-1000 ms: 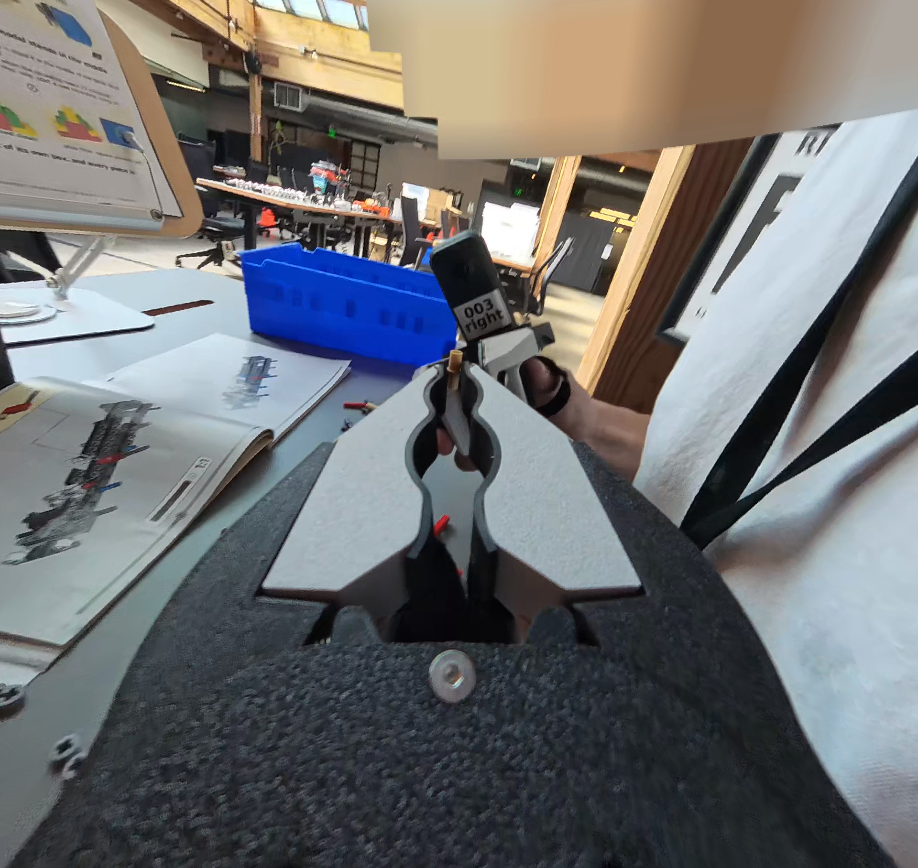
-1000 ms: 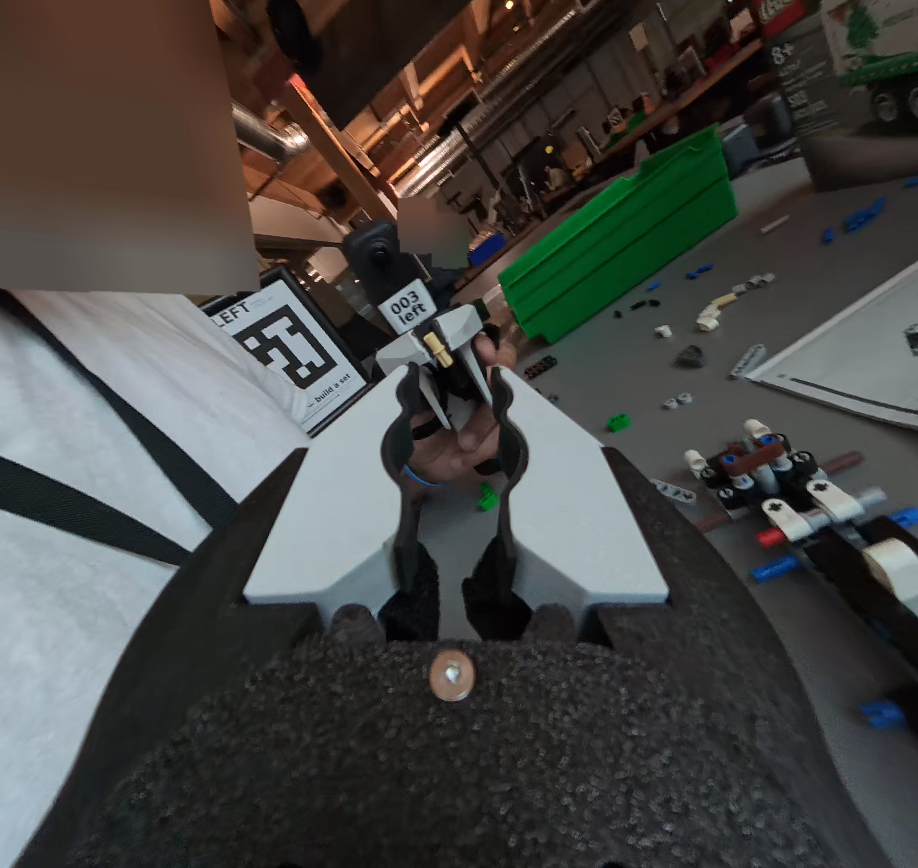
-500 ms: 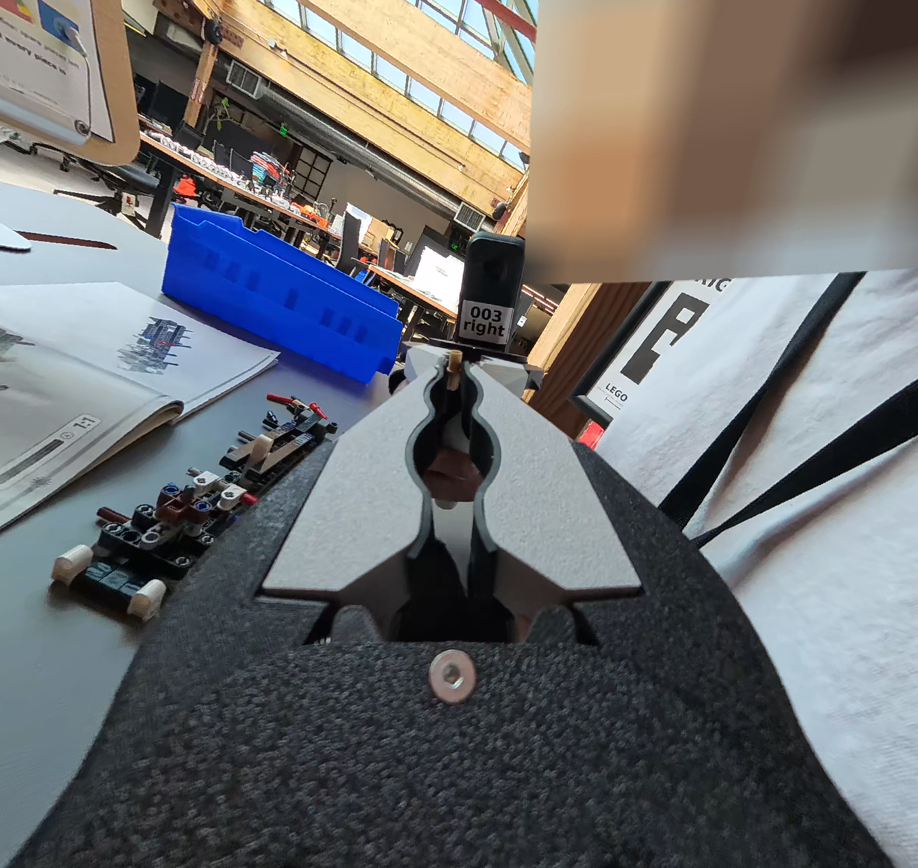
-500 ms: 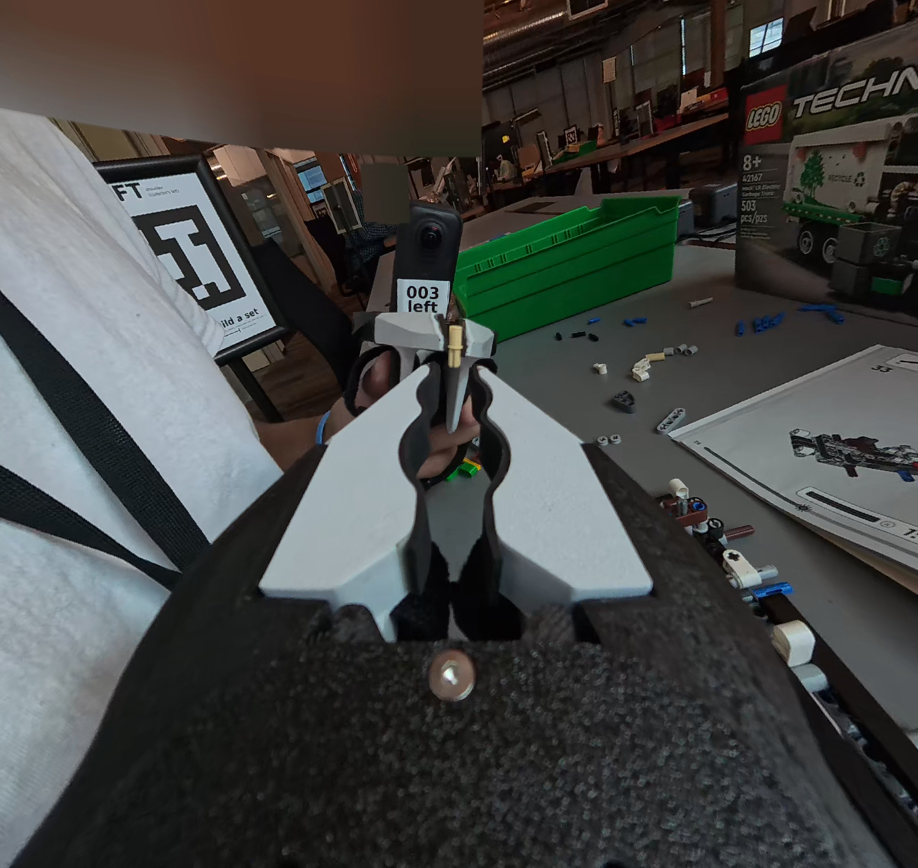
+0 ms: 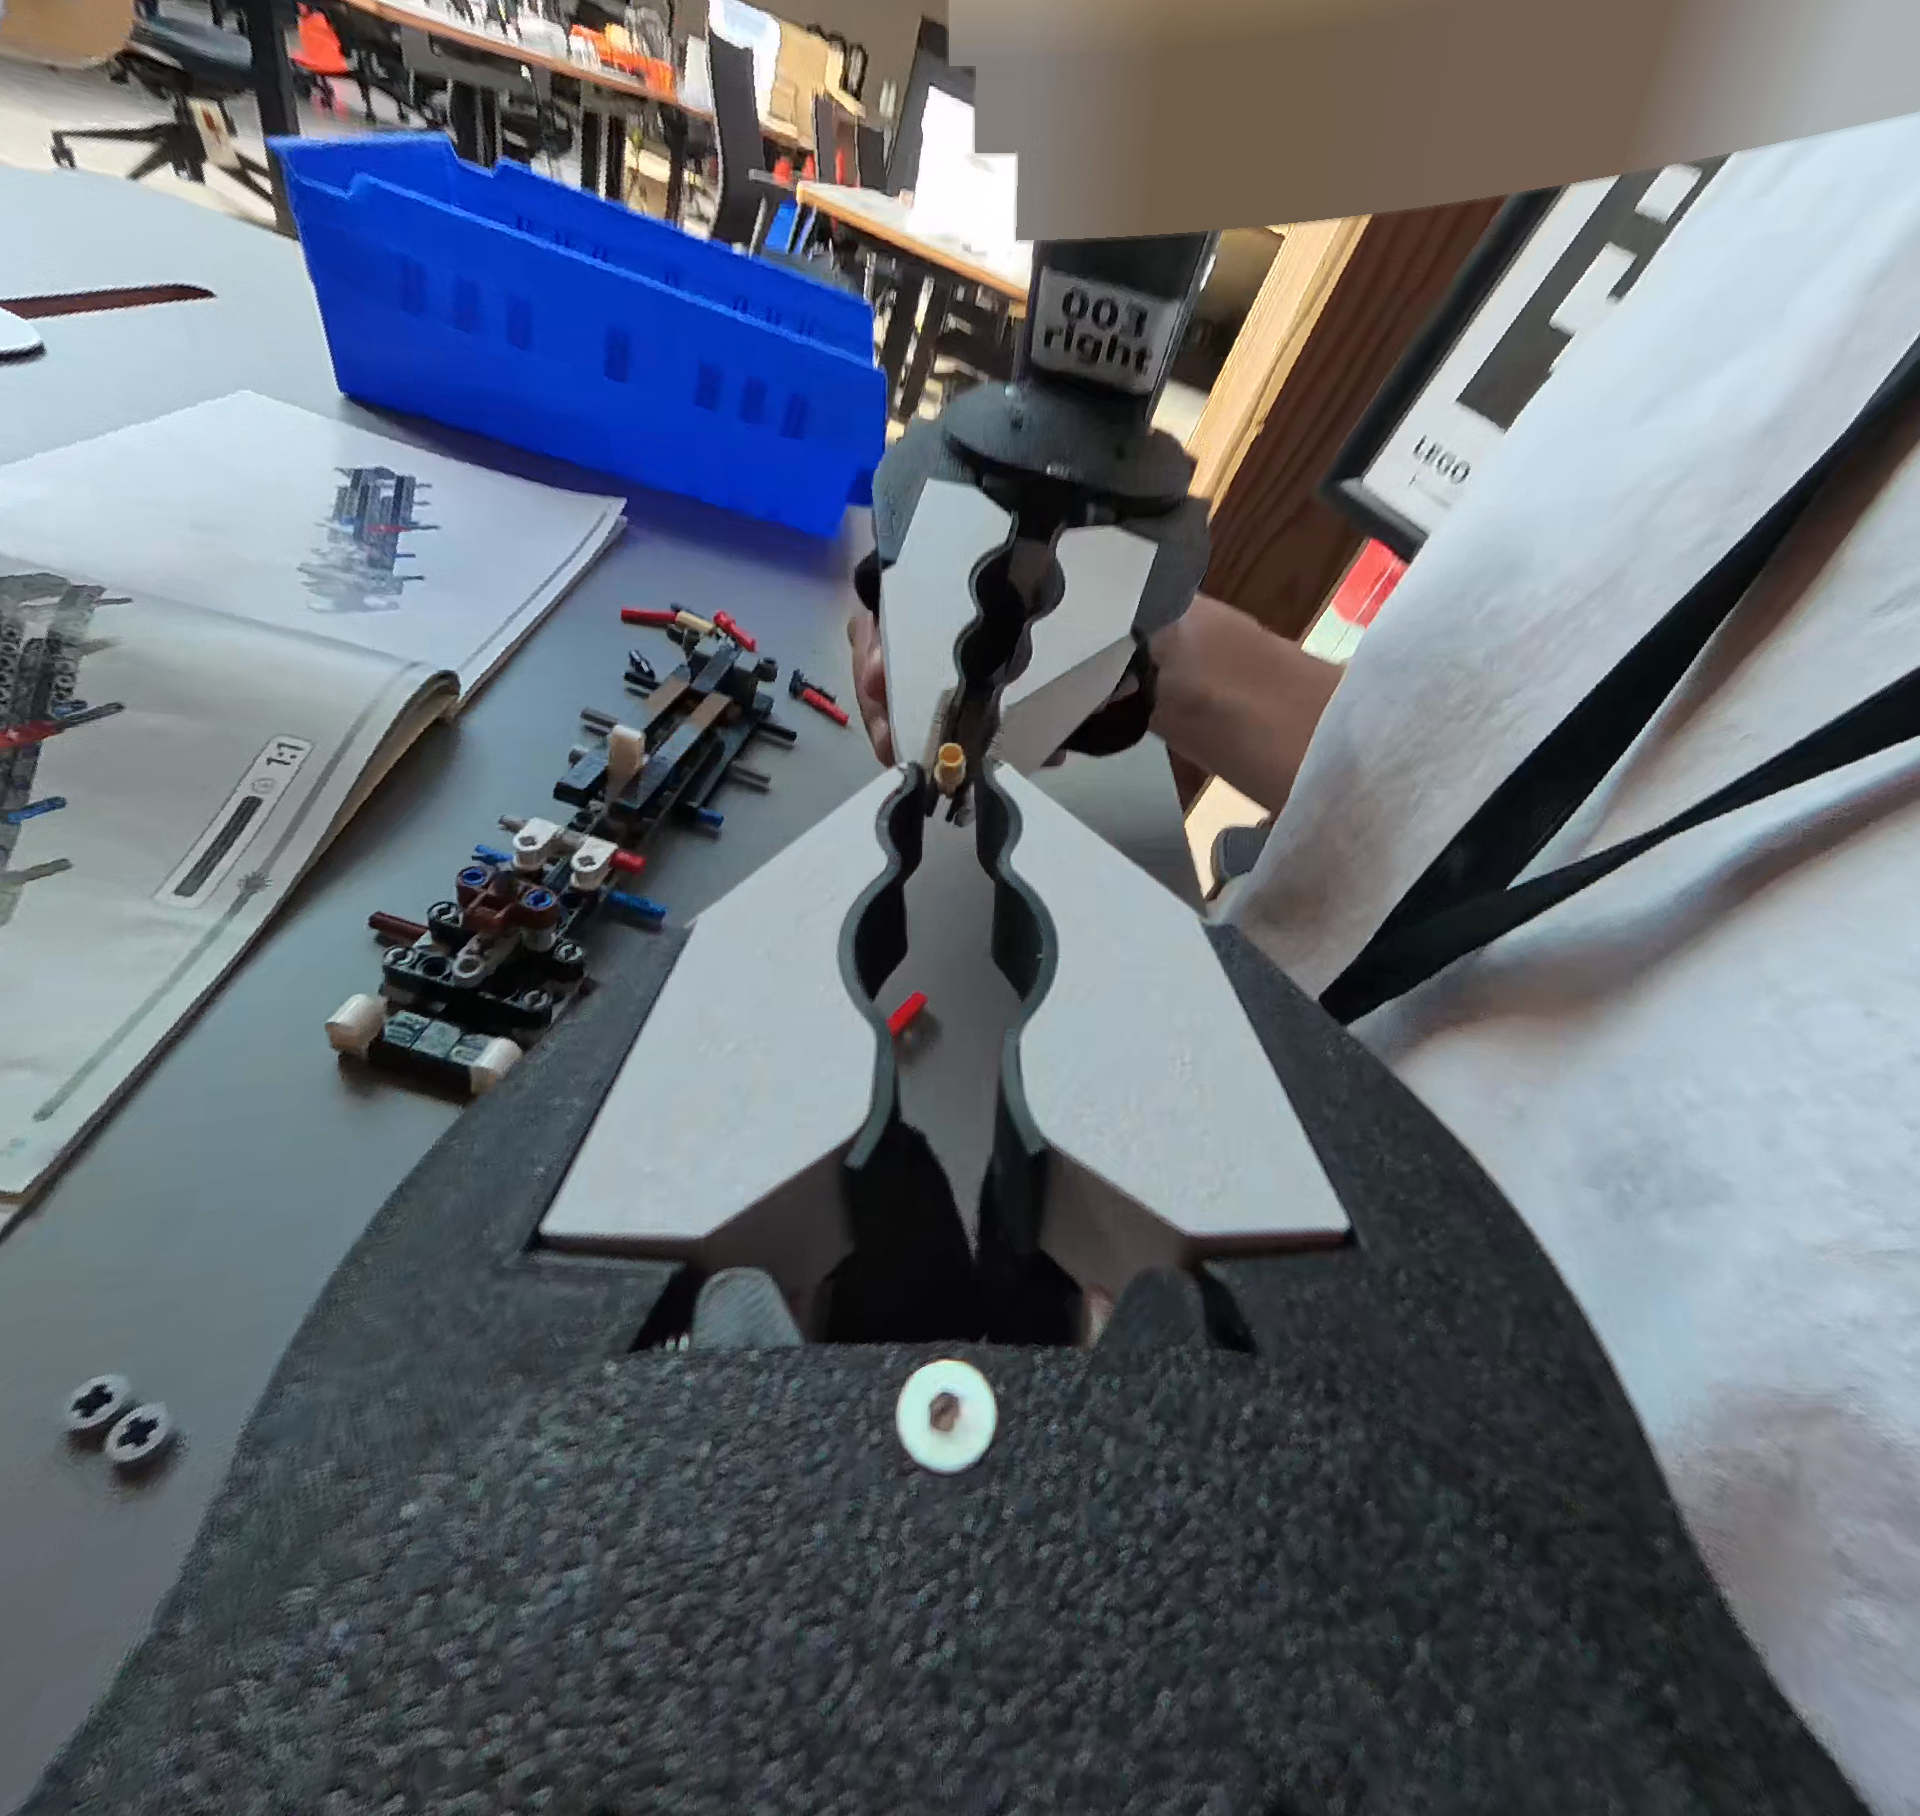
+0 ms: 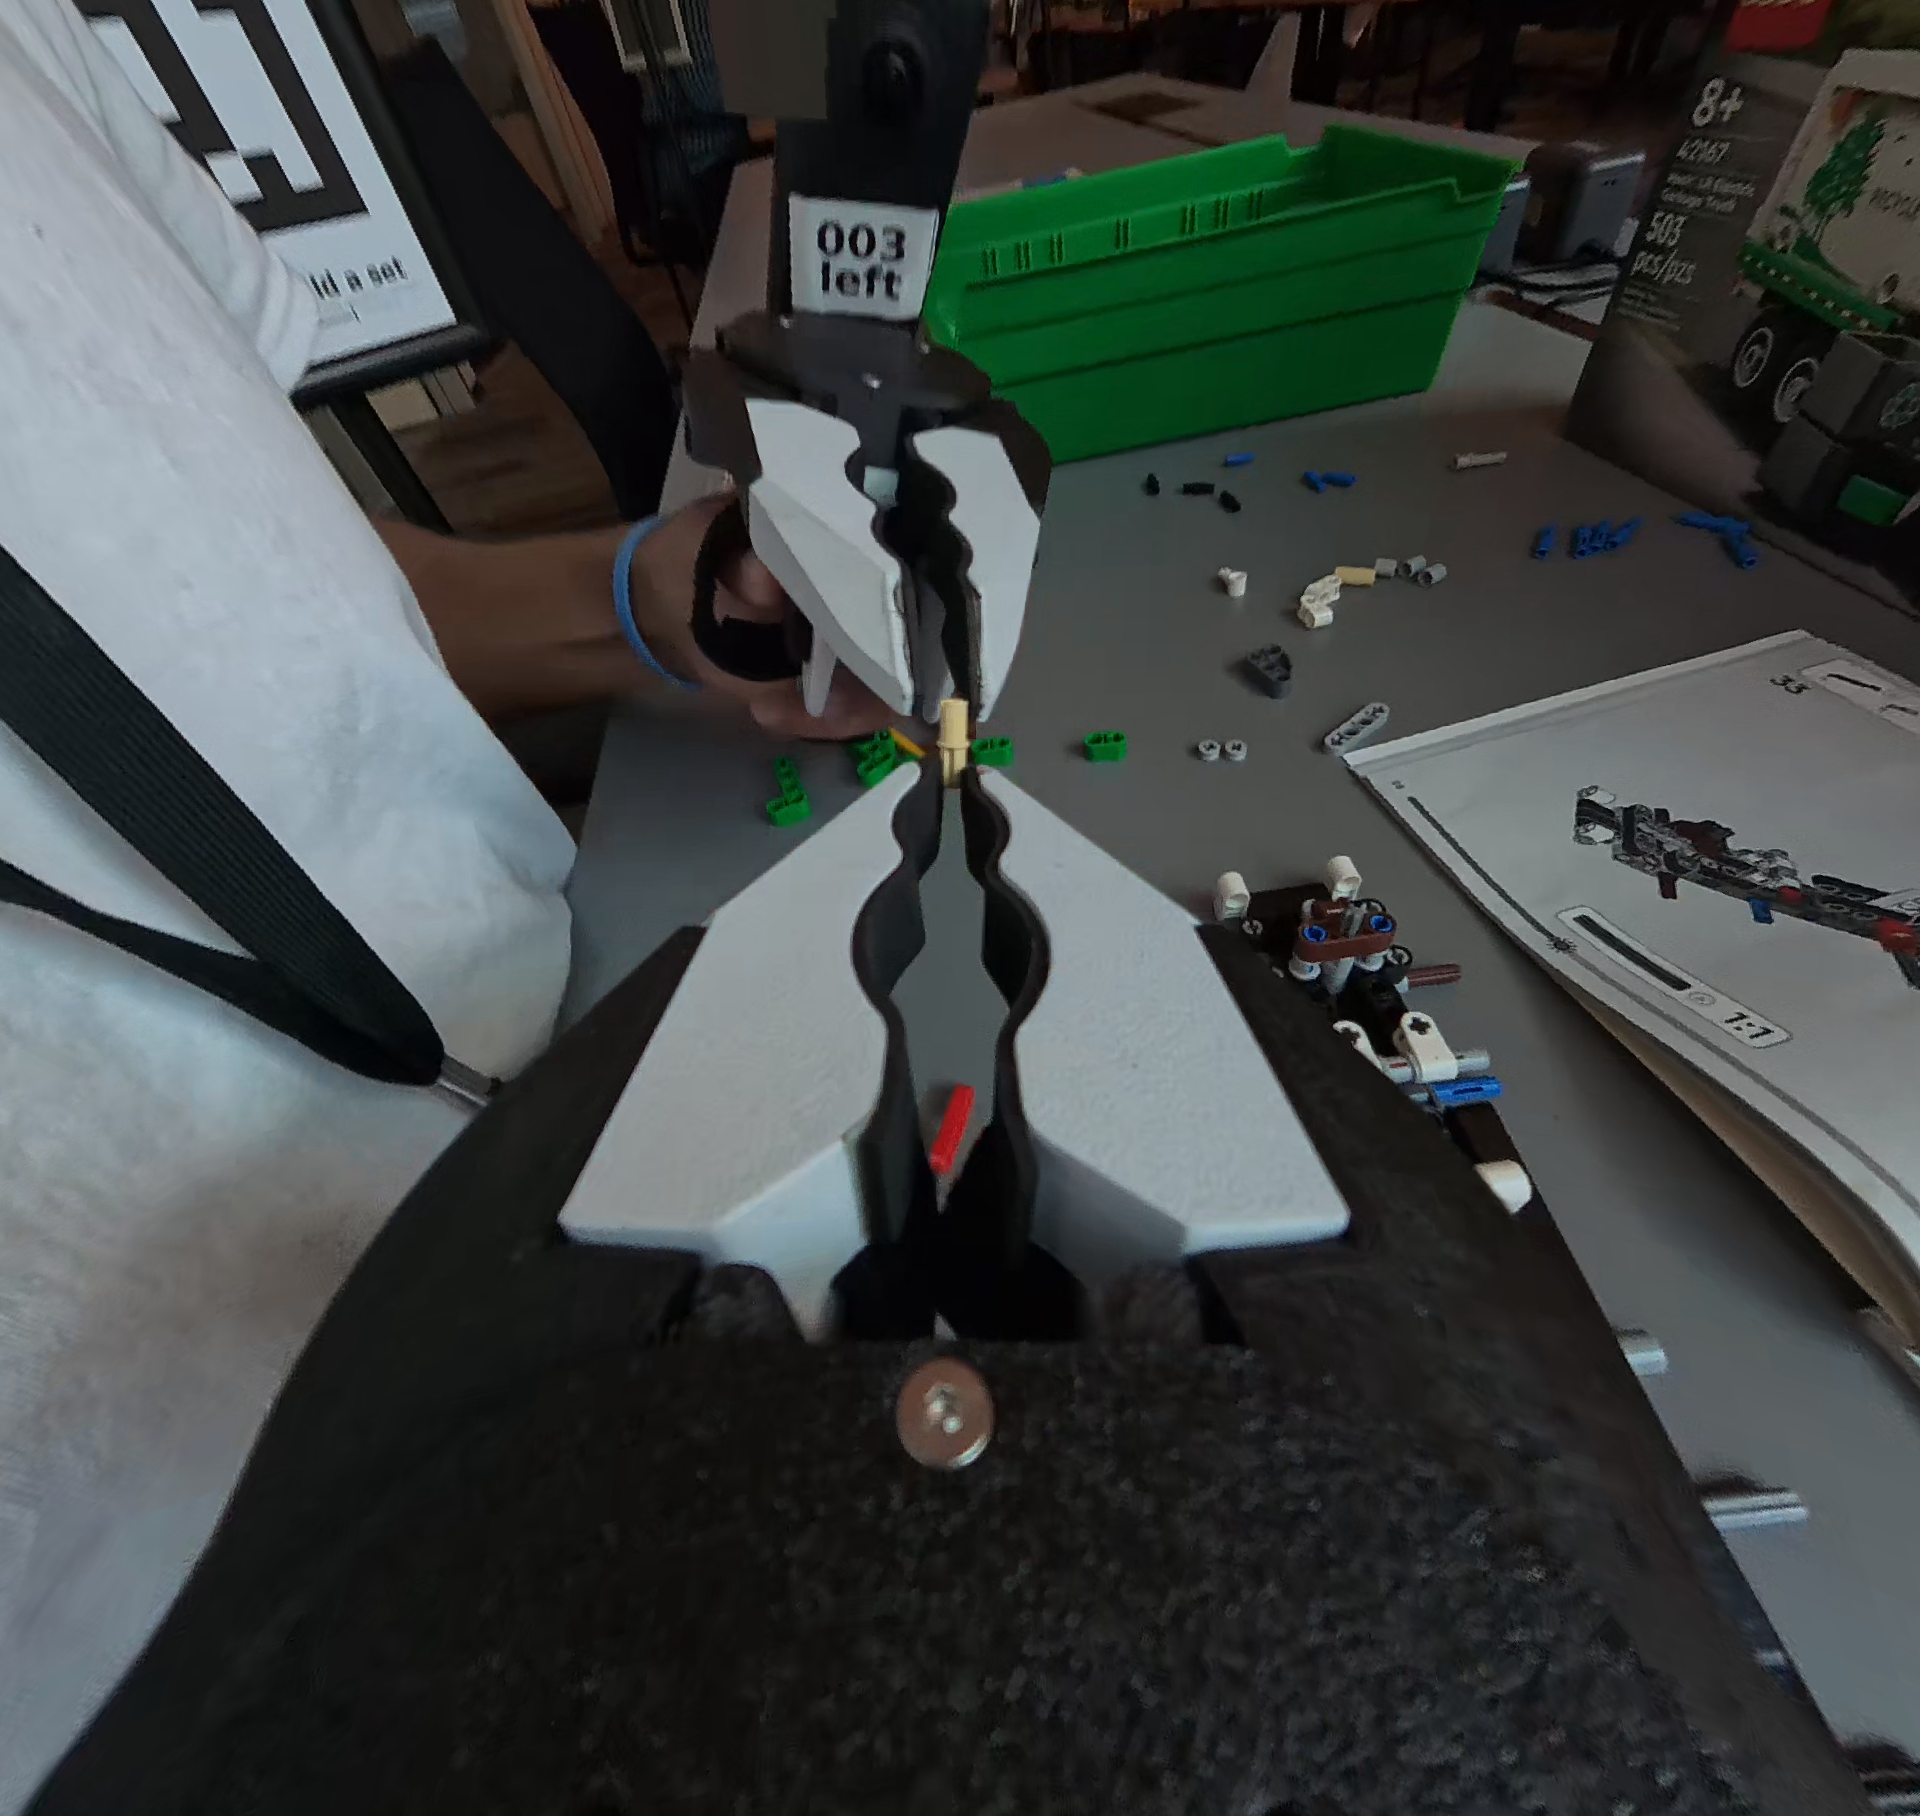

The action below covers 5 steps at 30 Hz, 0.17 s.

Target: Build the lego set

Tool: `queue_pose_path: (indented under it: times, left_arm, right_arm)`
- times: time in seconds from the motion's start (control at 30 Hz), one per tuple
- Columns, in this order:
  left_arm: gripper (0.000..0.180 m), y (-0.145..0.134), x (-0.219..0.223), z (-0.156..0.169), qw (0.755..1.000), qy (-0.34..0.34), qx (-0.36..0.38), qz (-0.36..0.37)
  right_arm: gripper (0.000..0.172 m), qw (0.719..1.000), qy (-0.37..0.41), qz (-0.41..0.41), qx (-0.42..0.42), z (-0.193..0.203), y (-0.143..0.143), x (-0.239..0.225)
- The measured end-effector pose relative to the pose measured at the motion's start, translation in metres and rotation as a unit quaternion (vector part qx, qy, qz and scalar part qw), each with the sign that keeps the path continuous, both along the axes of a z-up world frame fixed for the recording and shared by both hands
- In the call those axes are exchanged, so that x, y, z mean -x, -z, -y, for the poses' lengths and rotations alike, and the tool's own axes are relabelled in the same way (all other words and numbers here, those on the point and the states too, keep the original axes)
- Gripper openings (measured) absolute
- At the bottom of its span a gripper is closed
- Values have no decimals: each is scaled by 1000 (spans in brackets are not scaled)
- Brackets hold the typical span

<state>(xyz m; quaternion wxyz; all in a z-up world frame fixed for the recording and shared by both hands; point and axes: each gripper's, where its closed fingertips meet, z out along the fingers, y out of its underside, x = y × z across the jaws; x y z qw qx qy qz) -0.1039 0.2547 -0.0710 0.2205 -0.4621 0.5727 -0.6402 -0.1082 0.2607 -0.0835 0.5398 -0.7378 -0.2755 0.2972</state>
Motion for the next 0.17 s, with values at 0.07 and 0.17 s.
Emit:
queue_pose_path:
  times: [0.07, 0.17]
  left_arm:
    - [8, 13, 2, 4, 998, 16, -49, -36]
    - [8, 29, 1, 7, 993, 27, -87, -77]
  right_arm:
    - [2, 999, -11, 46, 6, 2, 10, 2]
    - [2, 993, -23, 118, 10, 4, 25, 4]
